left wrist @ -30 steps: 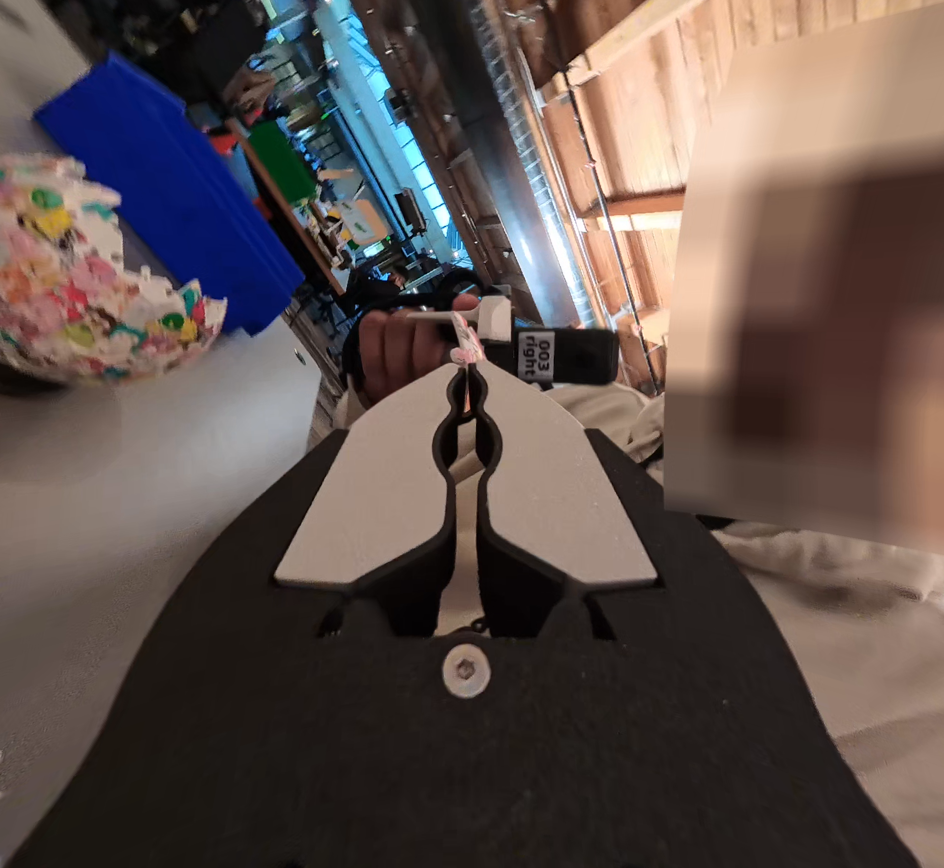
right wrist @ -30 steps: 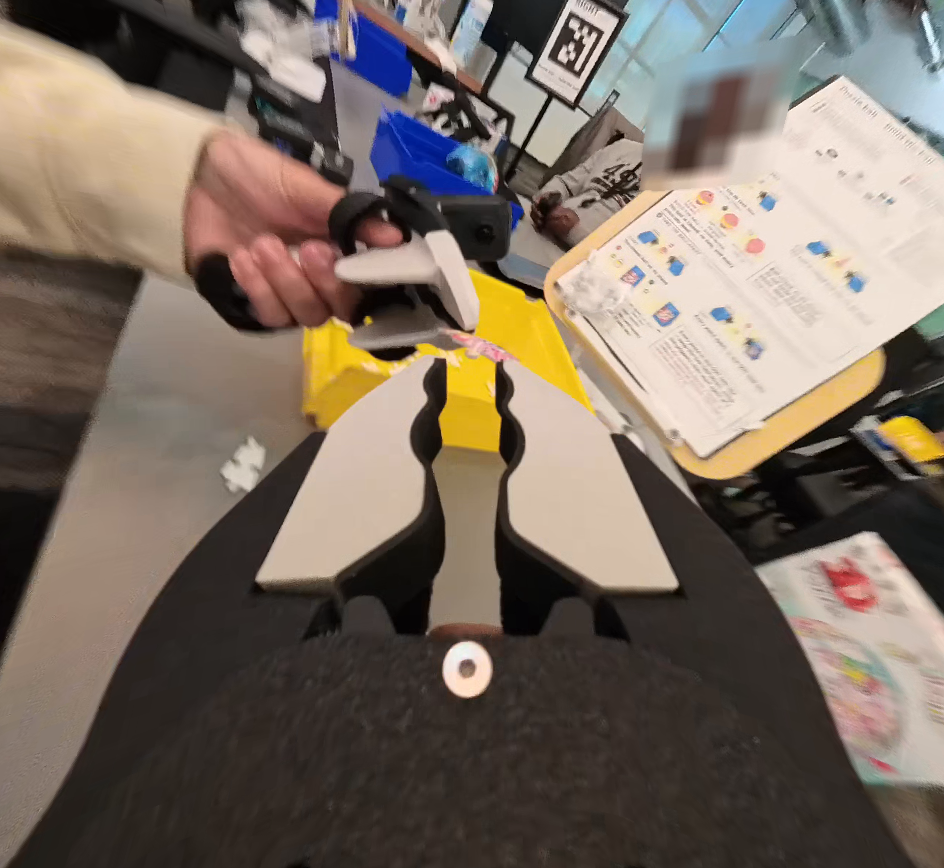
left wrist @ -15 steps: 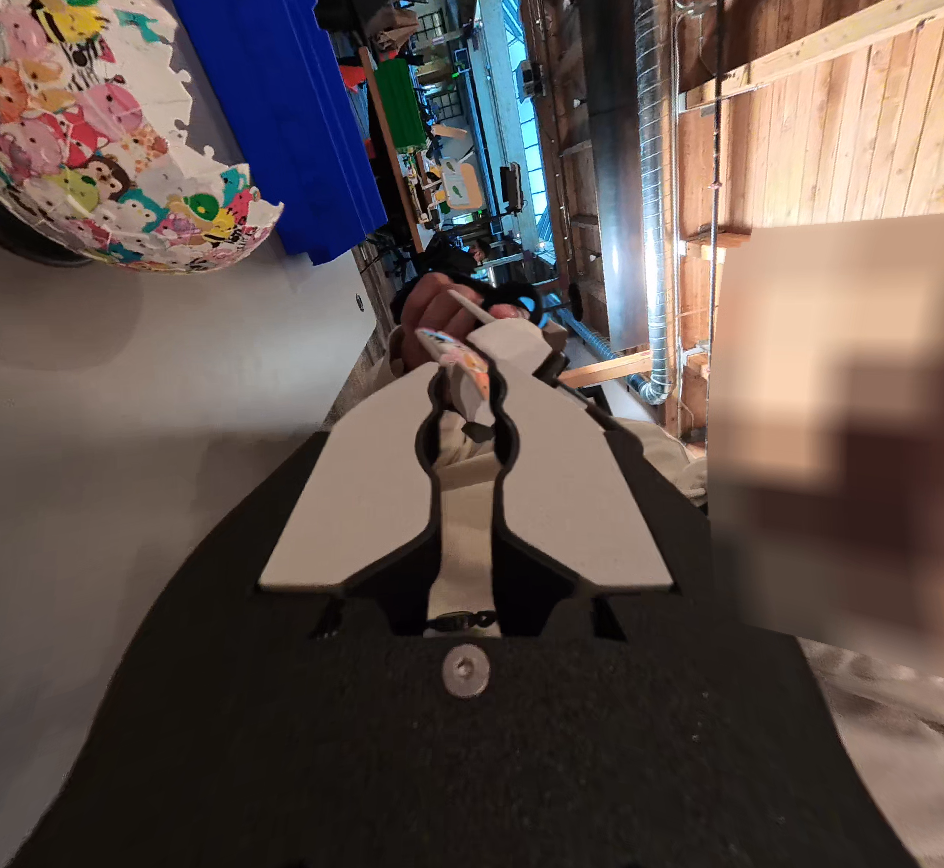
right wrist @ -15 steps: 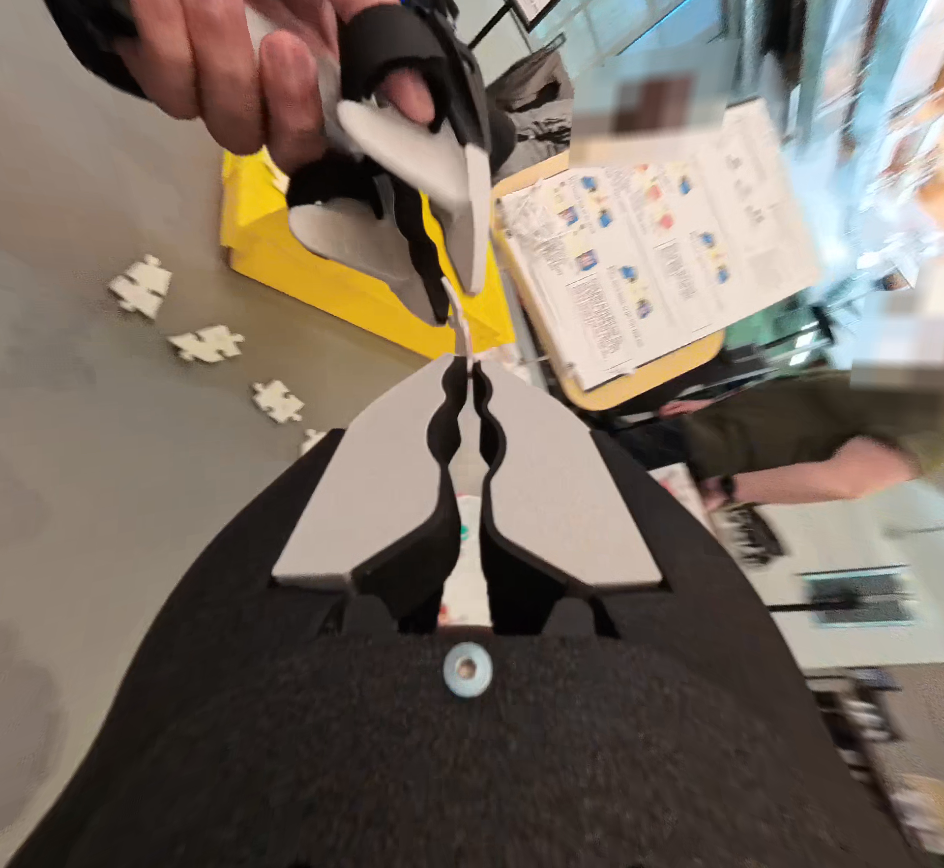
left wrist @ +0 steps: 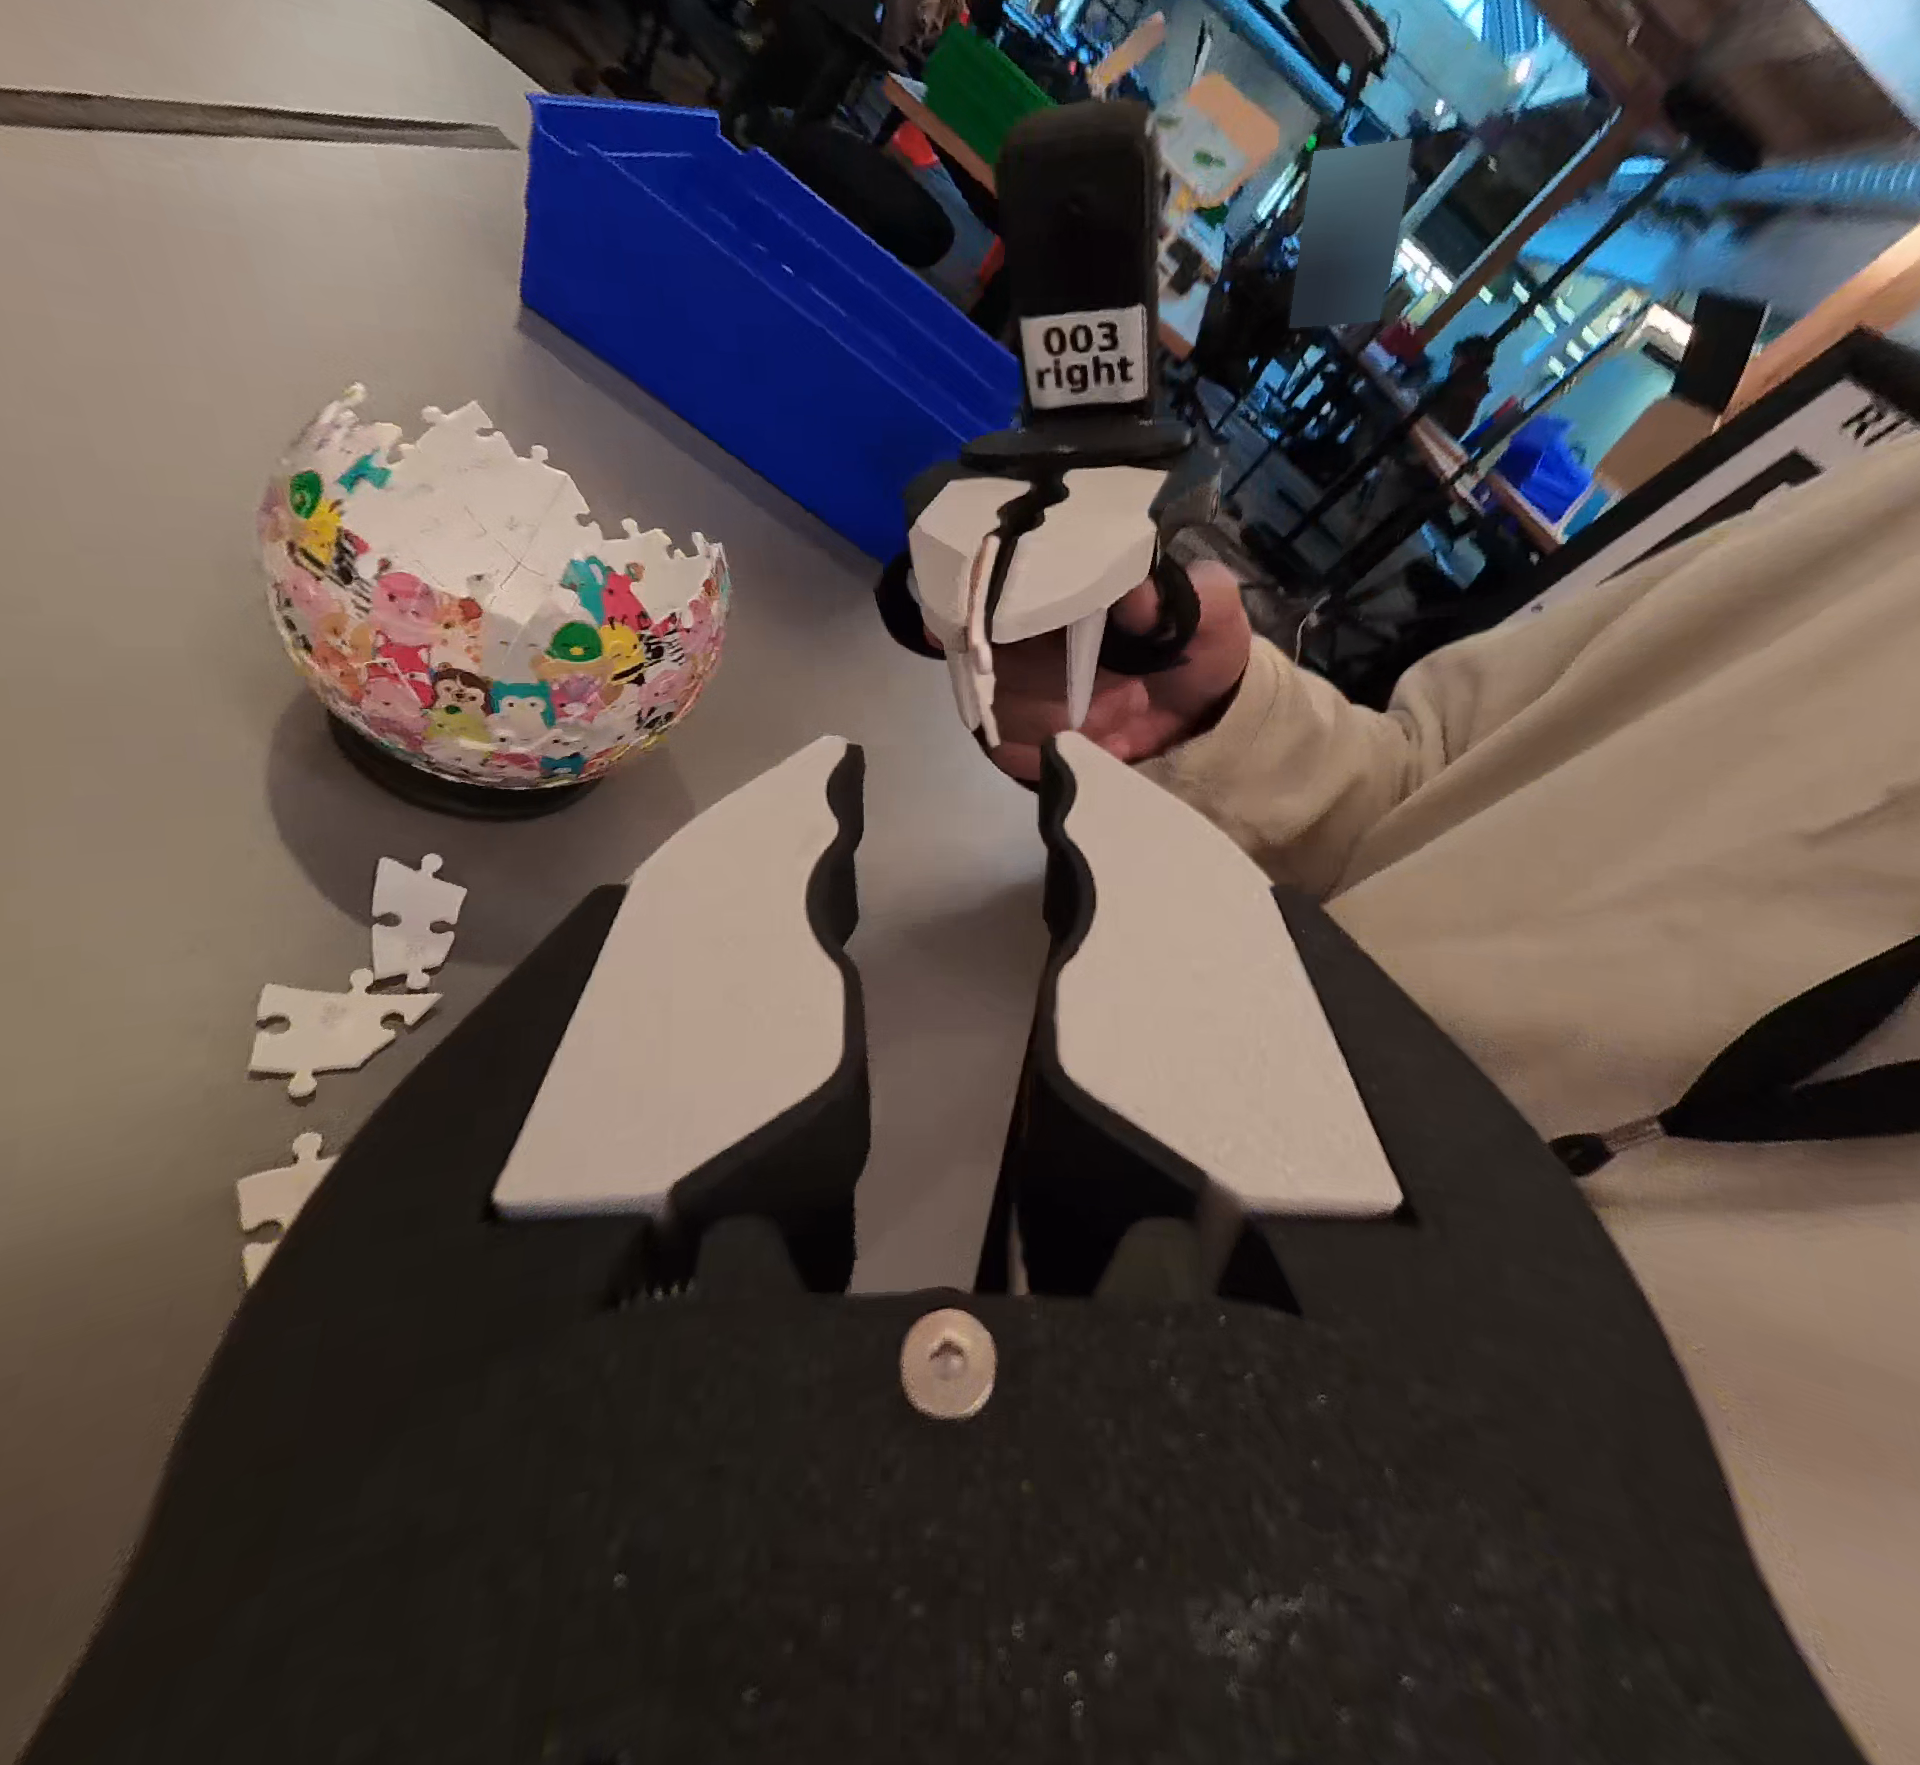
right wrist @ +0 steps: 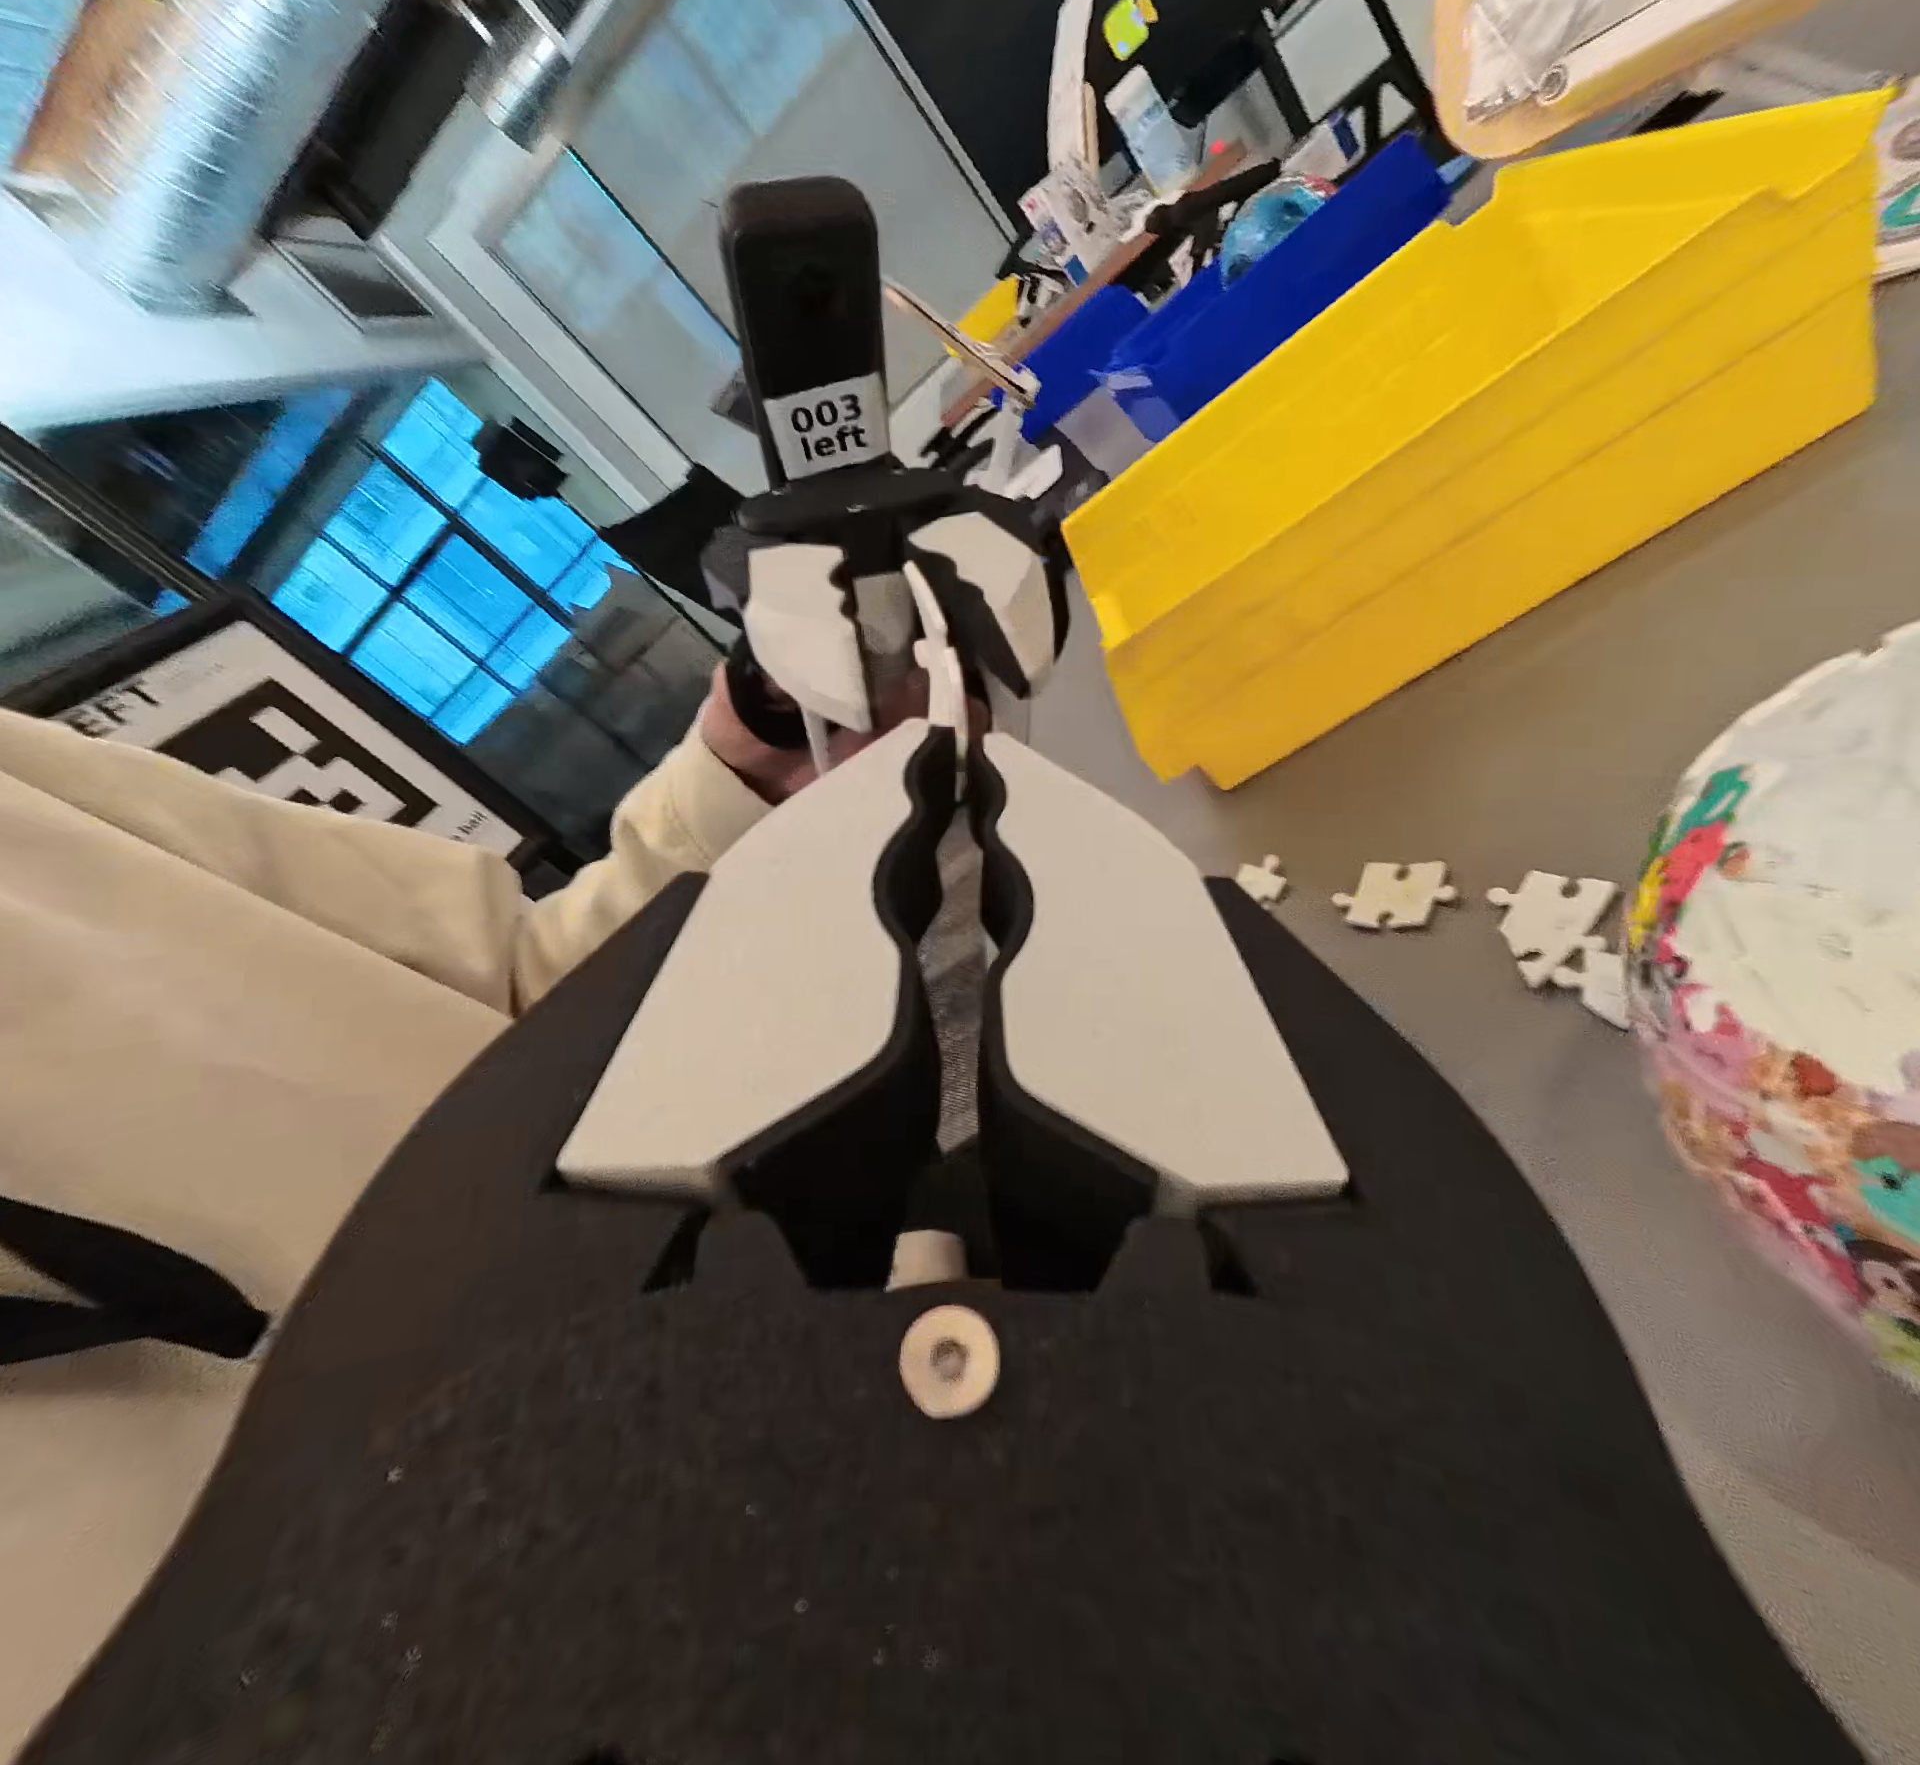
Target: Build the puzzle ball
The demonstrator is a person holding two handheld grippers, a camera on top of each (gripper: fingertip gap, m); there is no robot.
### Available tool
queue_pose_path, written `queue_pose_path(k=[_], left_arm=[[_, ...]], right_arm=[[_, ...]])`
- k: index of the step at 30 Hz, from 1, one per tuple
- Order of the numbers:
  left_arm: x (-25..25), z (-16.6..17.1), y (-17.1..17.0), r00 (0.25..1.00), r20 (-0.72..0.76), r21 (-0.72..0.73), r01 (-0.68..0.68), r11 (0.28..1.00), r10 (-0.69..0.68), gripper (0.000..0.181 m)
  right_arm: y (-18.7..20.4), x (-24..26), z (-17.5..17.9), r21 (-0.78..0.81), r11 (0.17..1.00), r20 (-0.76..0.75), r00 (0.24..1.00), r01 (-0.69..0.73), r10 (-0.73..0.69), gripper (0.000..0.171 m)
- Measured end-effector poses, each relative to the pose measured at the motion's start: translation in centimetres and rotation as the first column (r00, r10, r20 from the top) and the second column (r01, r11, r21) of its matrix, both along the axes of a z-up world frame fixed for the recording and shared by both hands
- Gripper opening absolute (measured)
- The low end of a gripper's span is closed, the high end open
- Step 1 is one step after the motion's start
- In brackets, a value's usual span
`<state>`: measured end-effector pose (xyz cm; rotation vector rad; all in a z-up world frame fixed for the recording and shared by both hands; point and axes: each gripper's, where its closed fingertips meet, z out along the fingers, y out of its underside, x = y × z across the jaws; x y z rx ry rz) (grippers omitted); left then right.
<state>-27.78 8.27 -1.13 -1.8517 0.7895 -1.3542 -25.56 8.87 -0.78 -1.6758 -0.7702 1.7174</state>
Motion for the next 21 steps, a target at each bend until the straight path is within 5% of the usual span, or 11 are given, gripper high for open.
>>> queue_pose_path(k=[9,17,21], left_arm=[[1.7,-0.8,-0.7,0.998,0.031,-0.029,0.049,0.998,-0.049,0.020],[0.5,-0.4,-0.9,0.999,0.036,-0.021,0.036,0.999,-0.035,0.020],[1.7,-2.2,-1.4,0.993,-0.097,0.016,0.074,0.997,-0.072,0.020]], right_arm=[[-0.5,-0.1,-0.3,-0.074,0.997,-0.046,0.999,0.006,-0.009,0.002],[-1.4,0.2,-2.8,0.120,0.992,0.224,0.975,-0.036,0.008,0.002],[-2.3,0.3,-2.7,0.195,0.974,0.311,0.949,-0.118,0.053,0.002]])
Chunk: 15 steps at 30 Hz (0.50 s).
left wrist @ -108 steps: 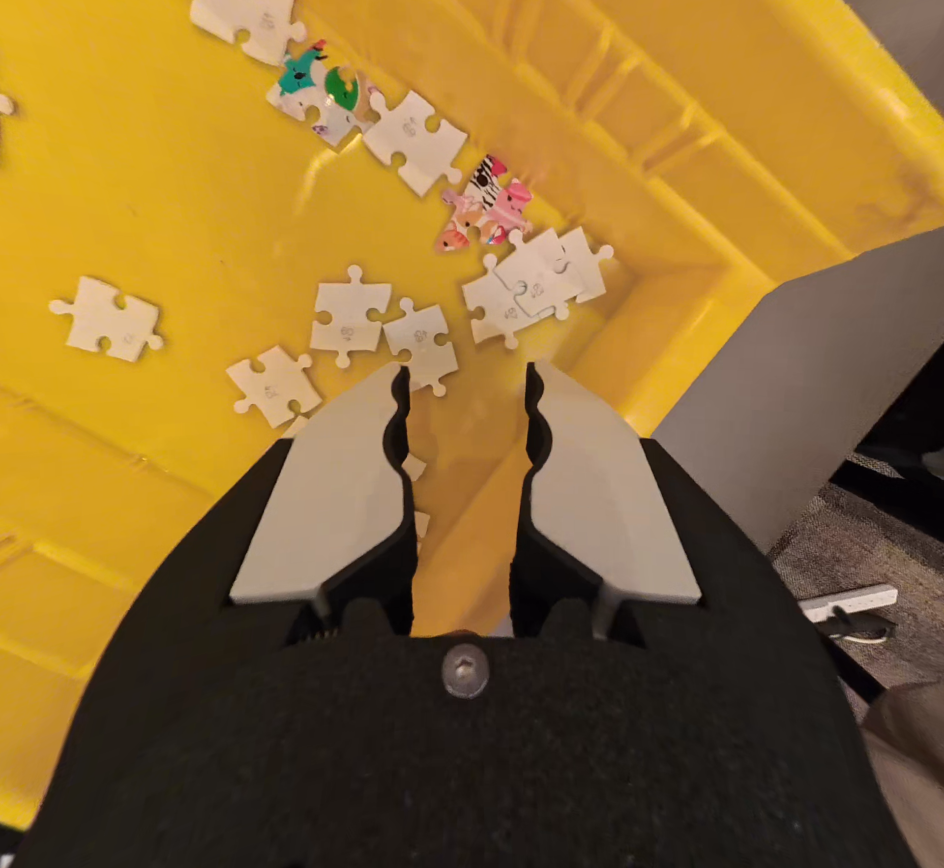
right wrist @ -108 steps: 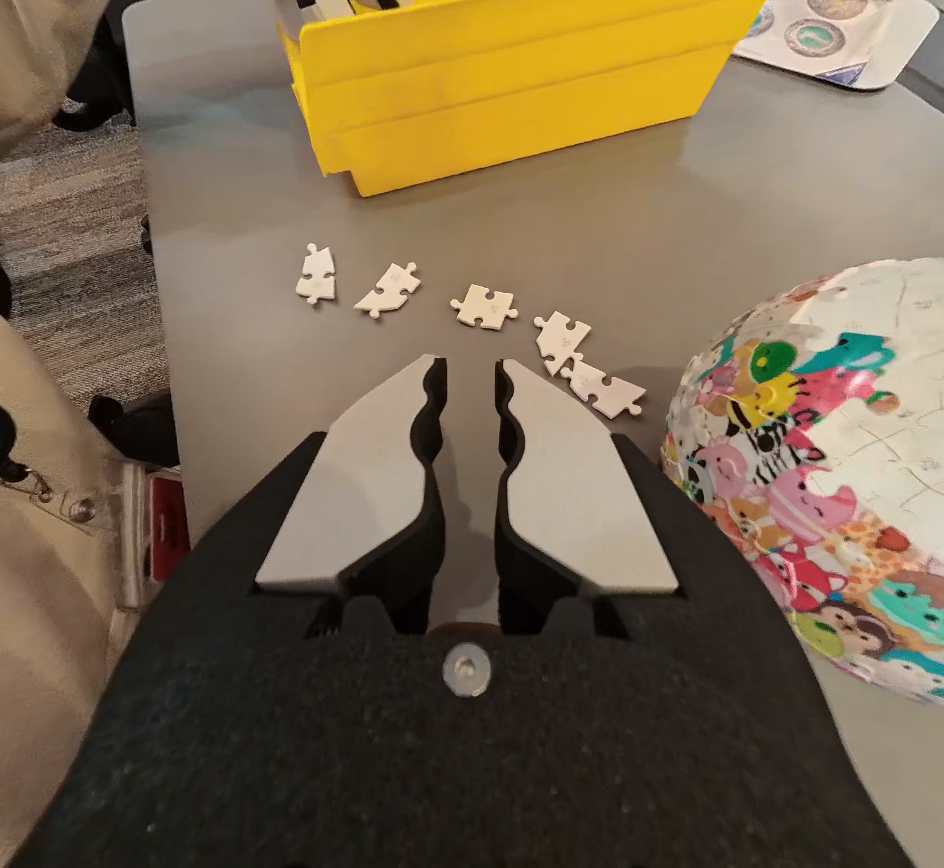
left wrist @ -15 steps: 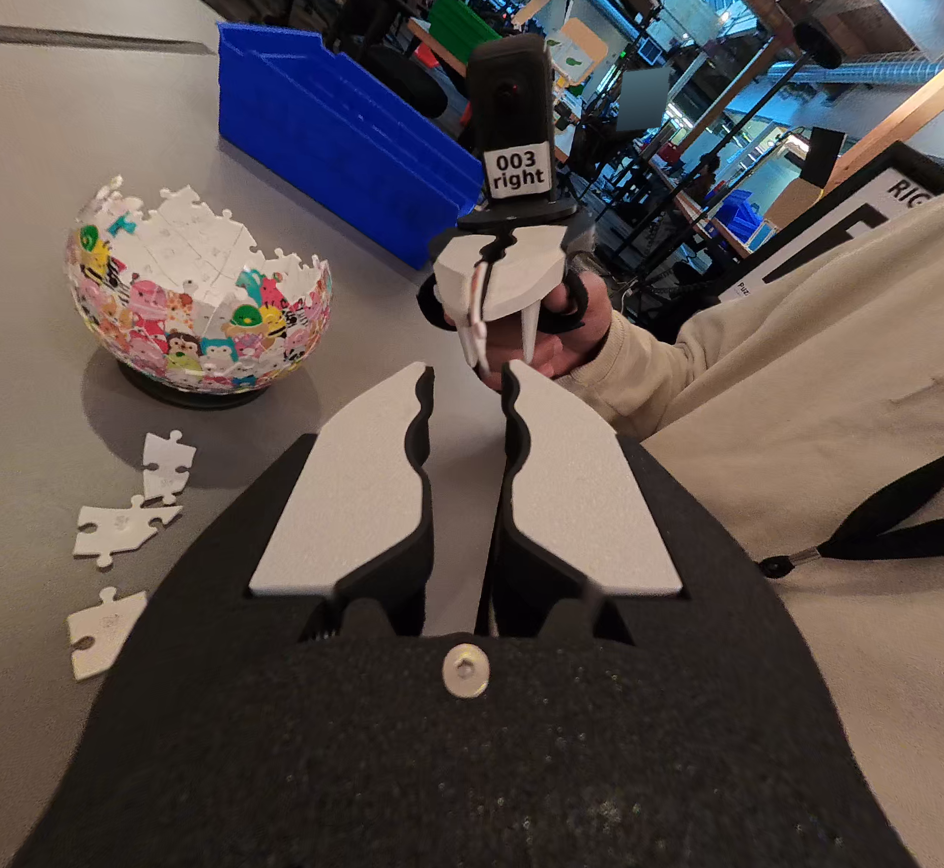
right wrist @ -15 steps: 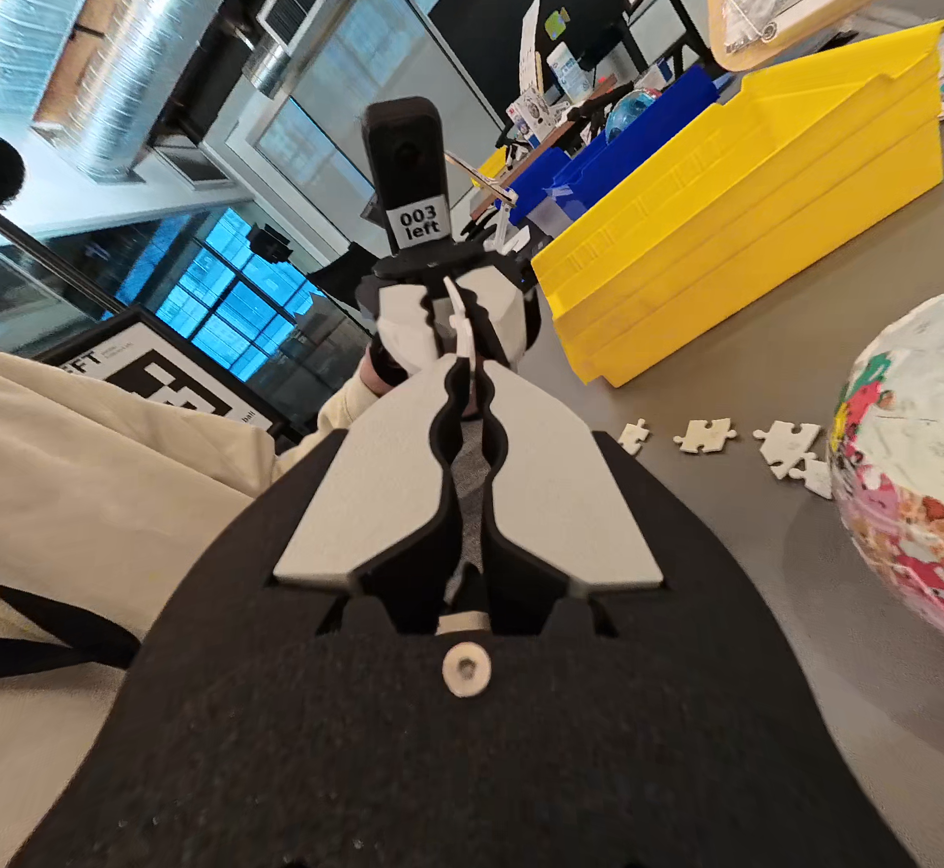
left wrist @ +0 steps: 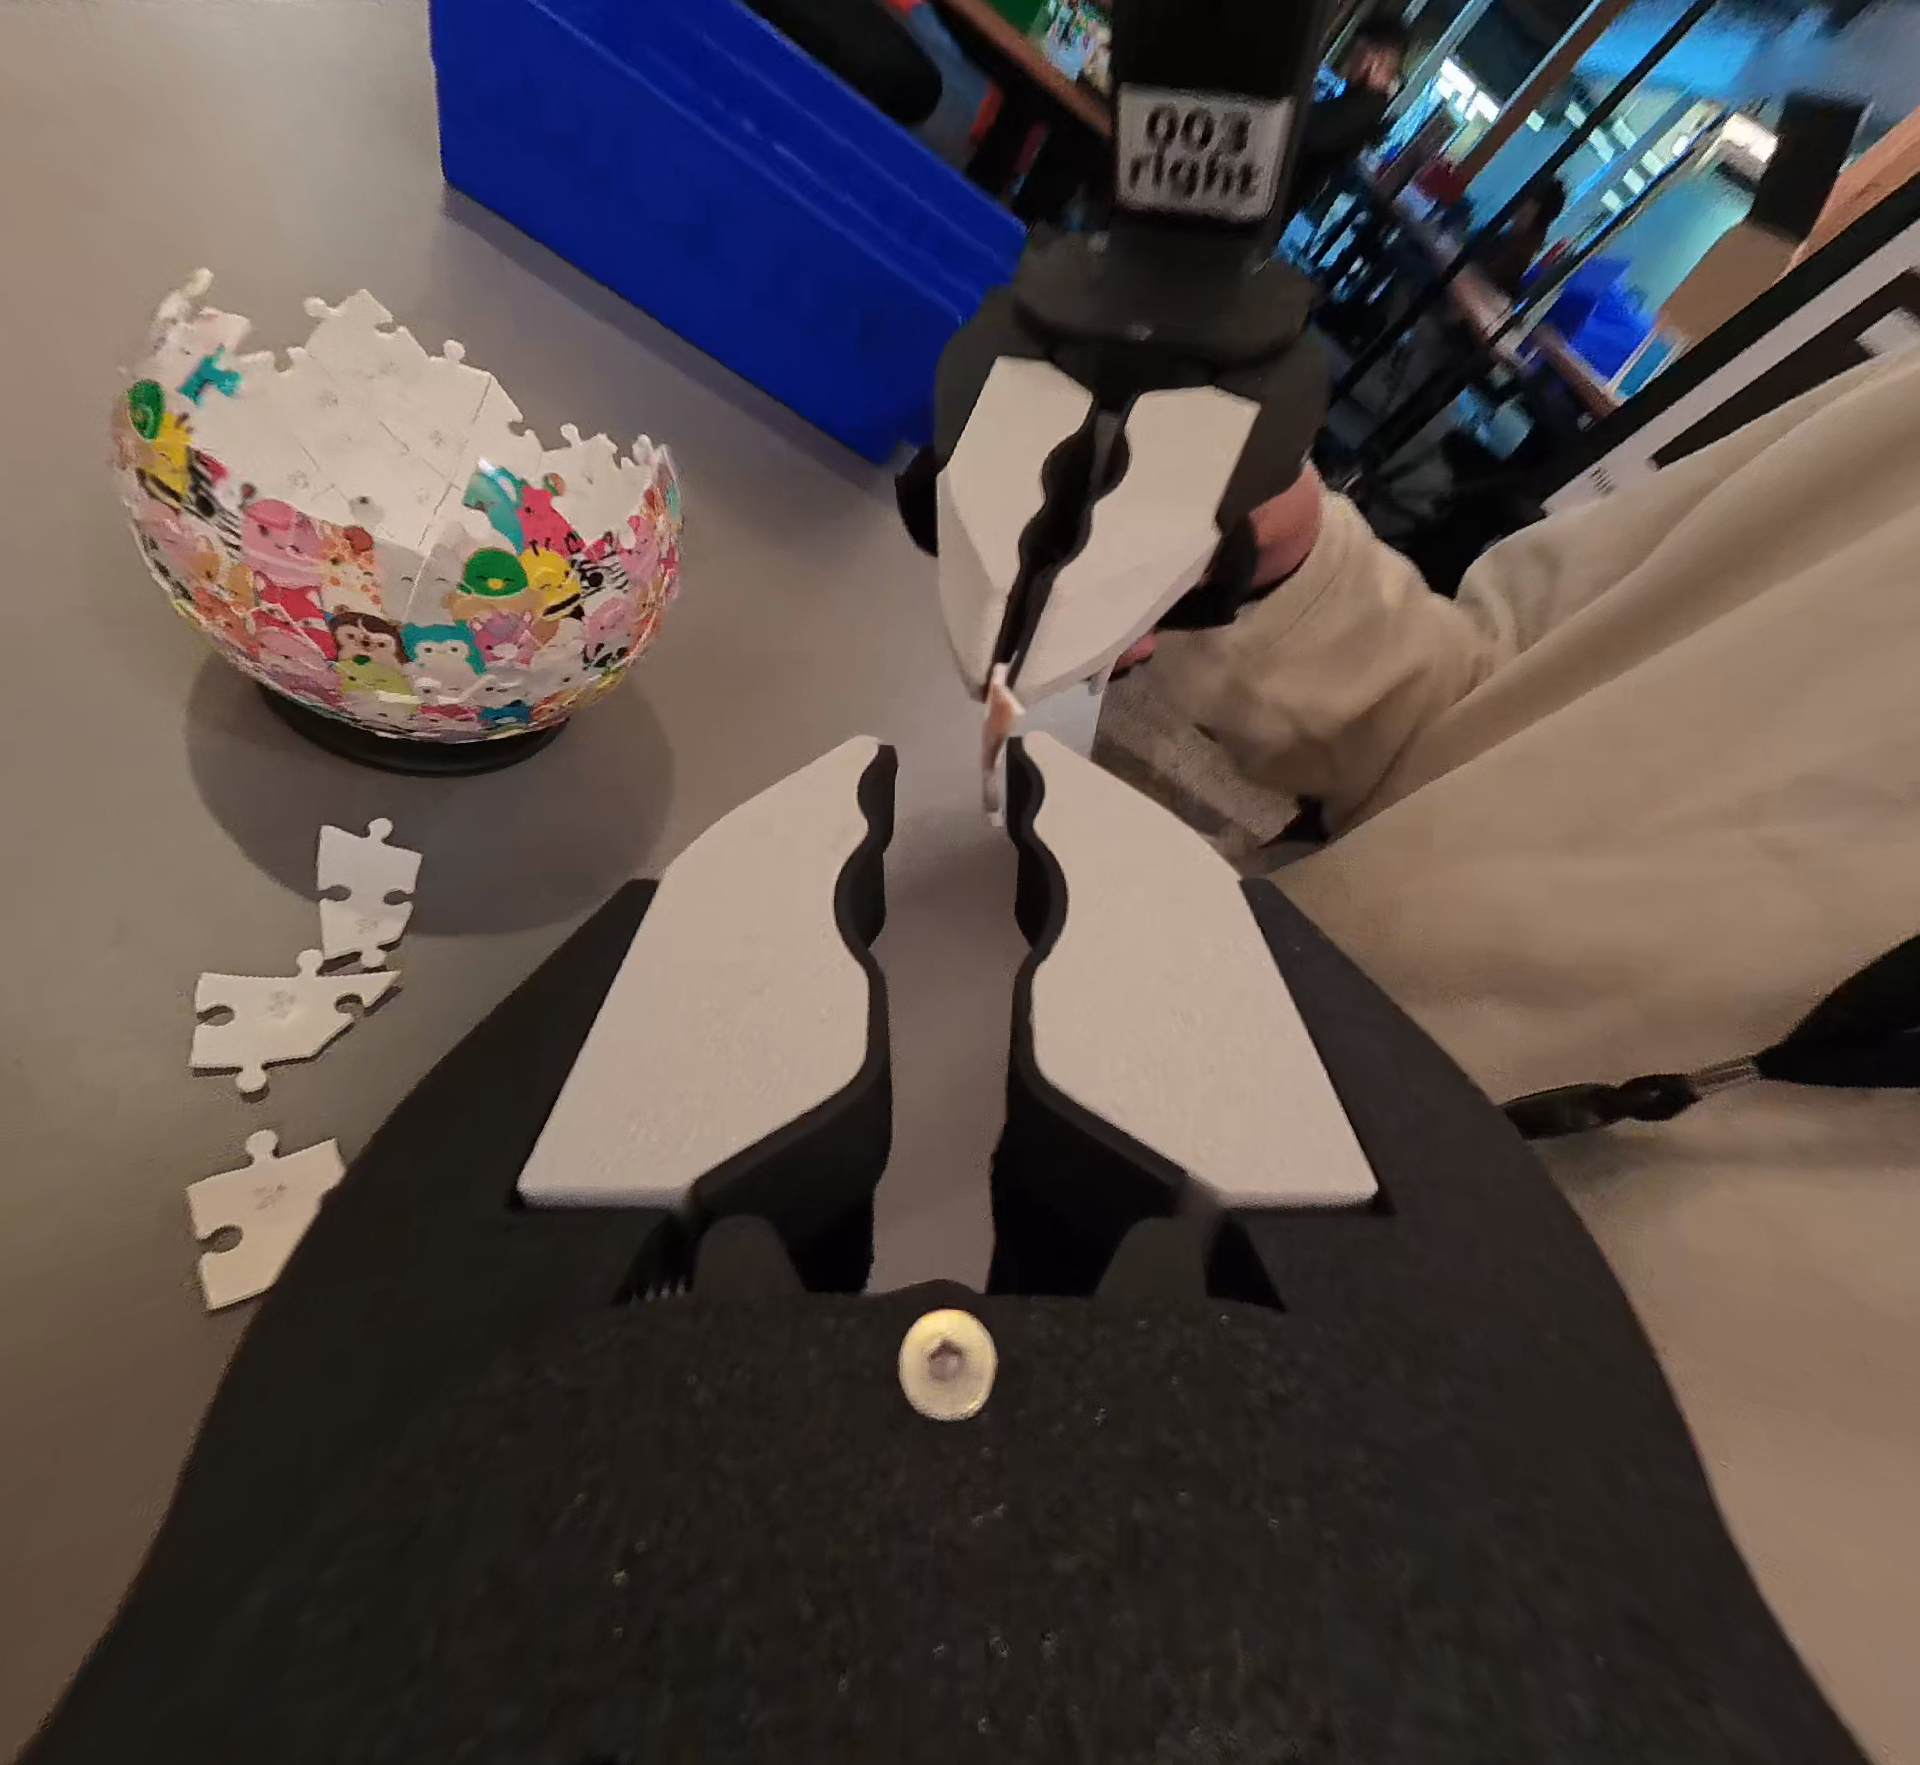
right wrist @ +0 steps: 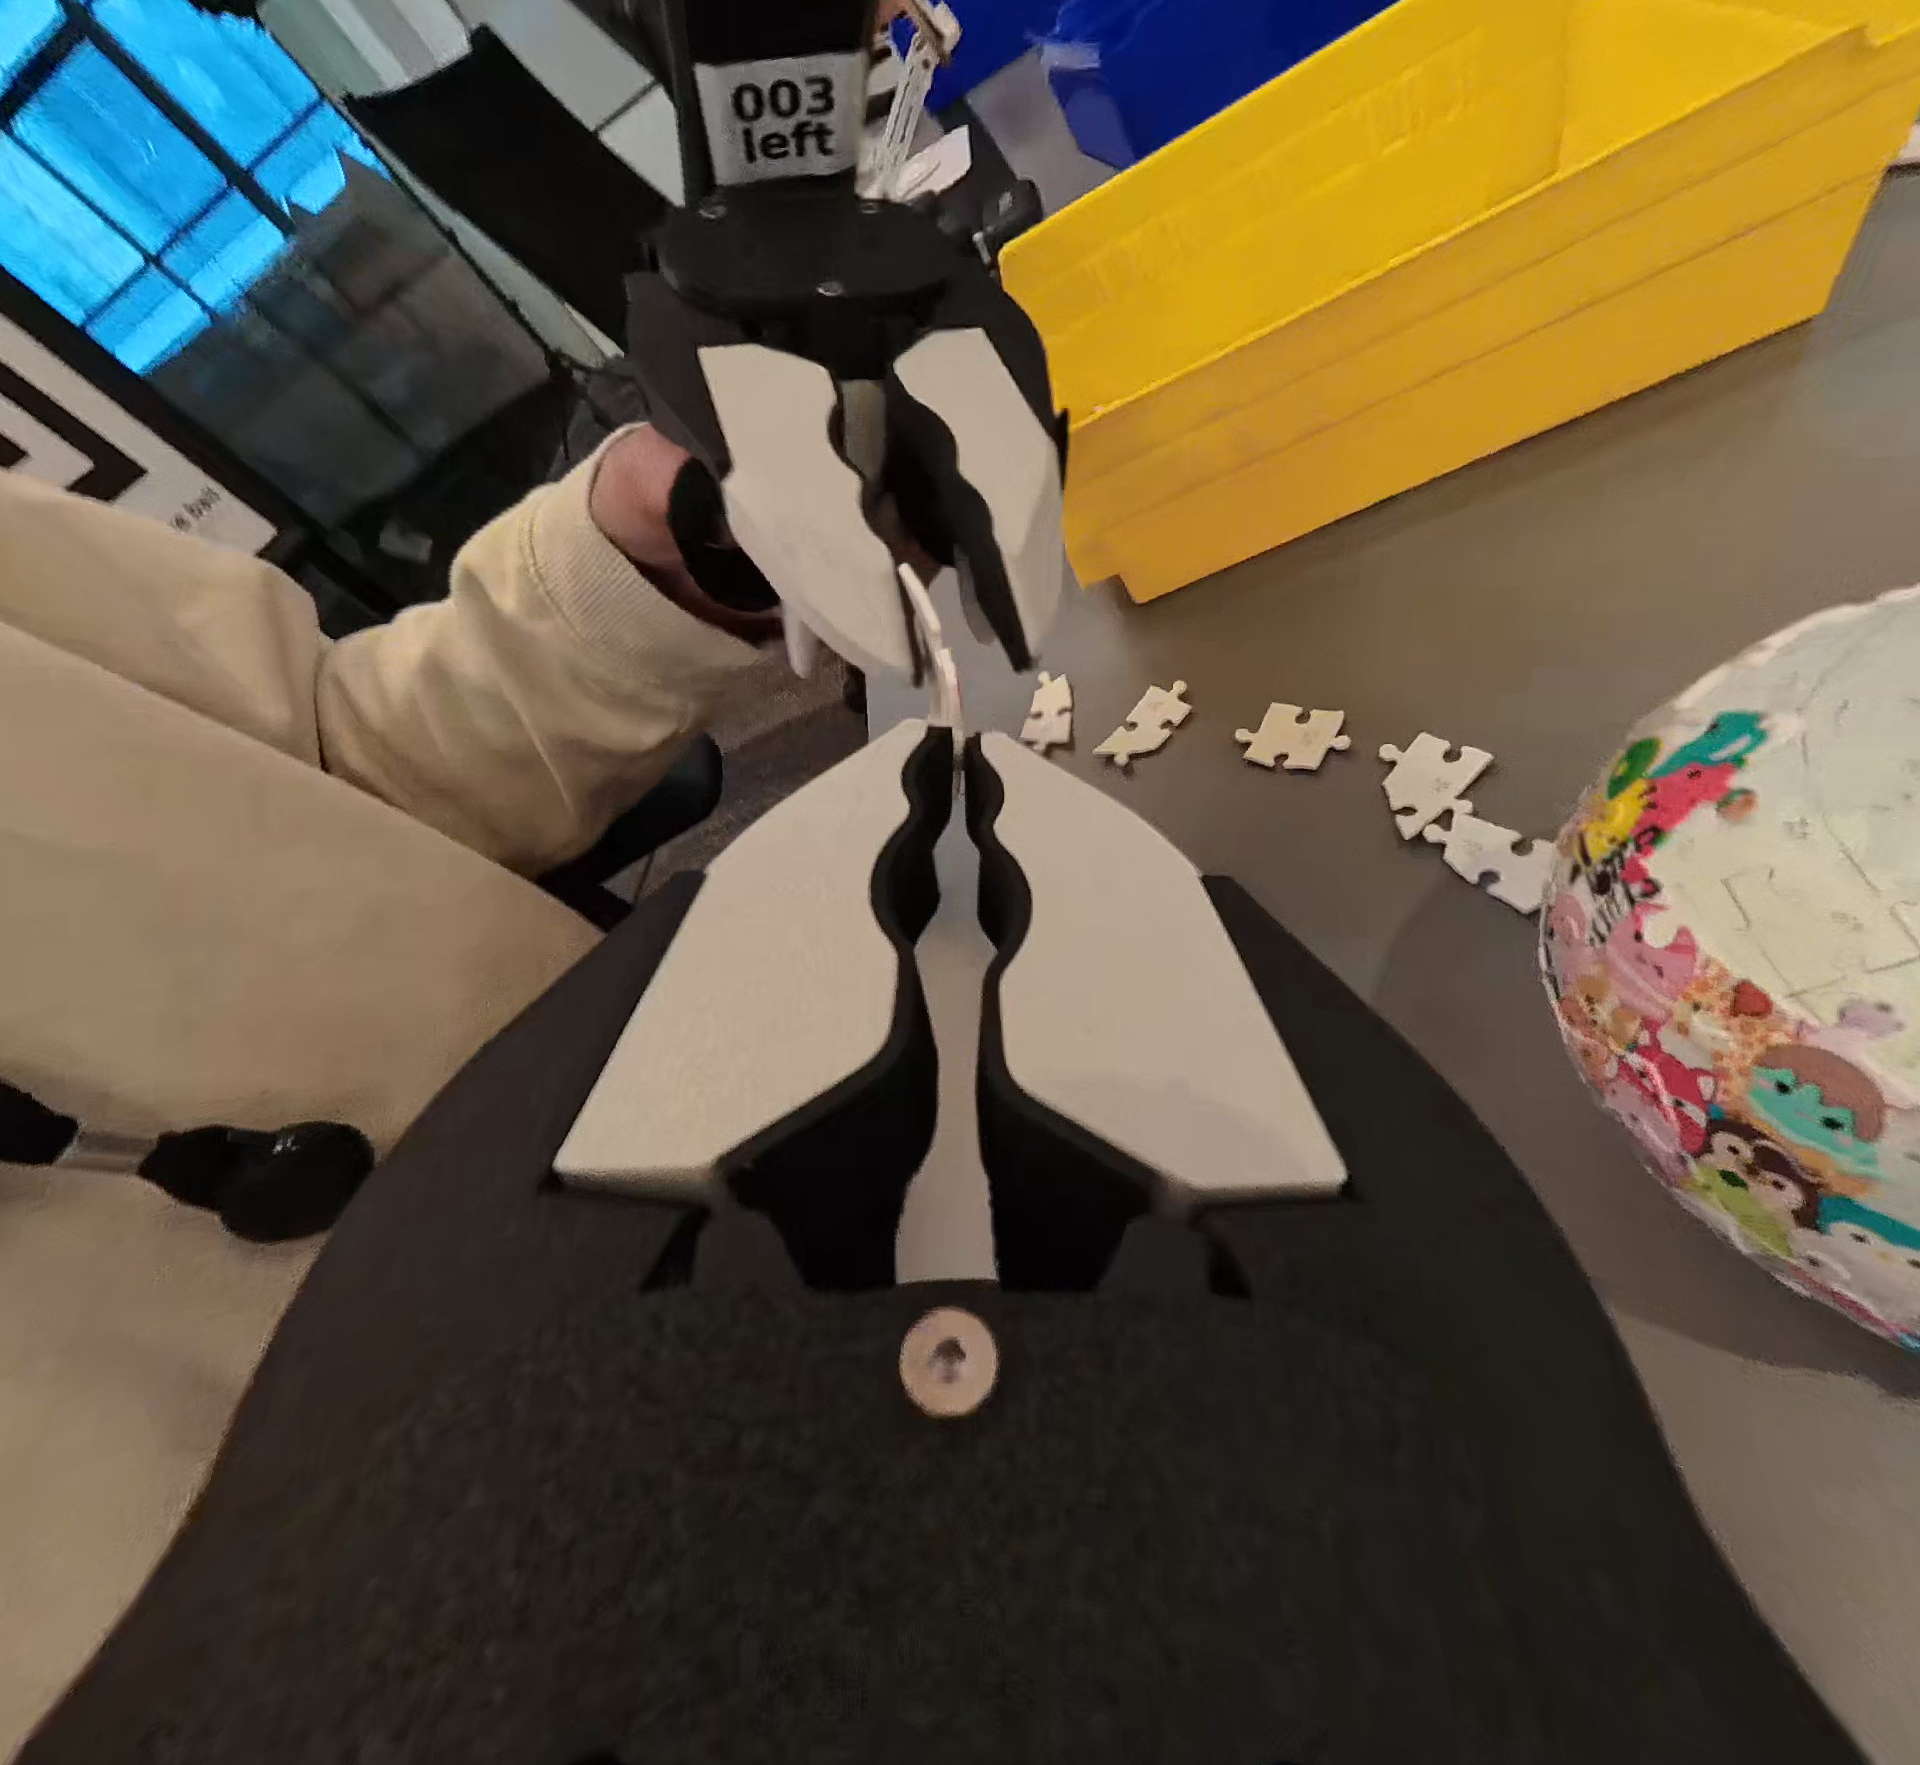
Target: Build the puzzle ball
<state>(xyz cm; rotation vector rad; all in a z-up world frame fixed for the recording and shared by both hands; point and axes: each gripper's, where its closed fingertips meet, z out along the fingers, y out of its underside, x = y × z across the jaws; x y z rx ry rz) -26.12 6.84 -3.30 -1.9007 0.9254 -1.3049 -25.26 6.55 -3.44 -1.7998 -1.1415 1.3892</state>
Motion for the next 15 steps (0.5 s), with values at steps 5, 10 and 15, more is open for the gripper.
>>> queue_pose_path(k=[5,10,15], left_arm=[[1.0,-0.1,-0.2,1.000,0.014,0.009,0.005,1.000,-0.005,0.002],[1.5,0.0,0.1,0.996,0.084,-0.024,-0.033,0.999,0.034,0.002],[1.1,0.8,1.6,0.940,0.287,-0.111,-0.156,0.981,0.182,0.002]], right_arm=[[0.8,0.7,0.8,0.045,0.998,-0.007,0.999,0.038,-0.037,0.002],[1.2,1.0,1.0,-0.038,0.998,-0.074,0.996,0.055,-0.058,0.003],[1.9,1.6,1.2,-0.074,0.987,-0.147,0.977,0.143,-0.153,0.012]])
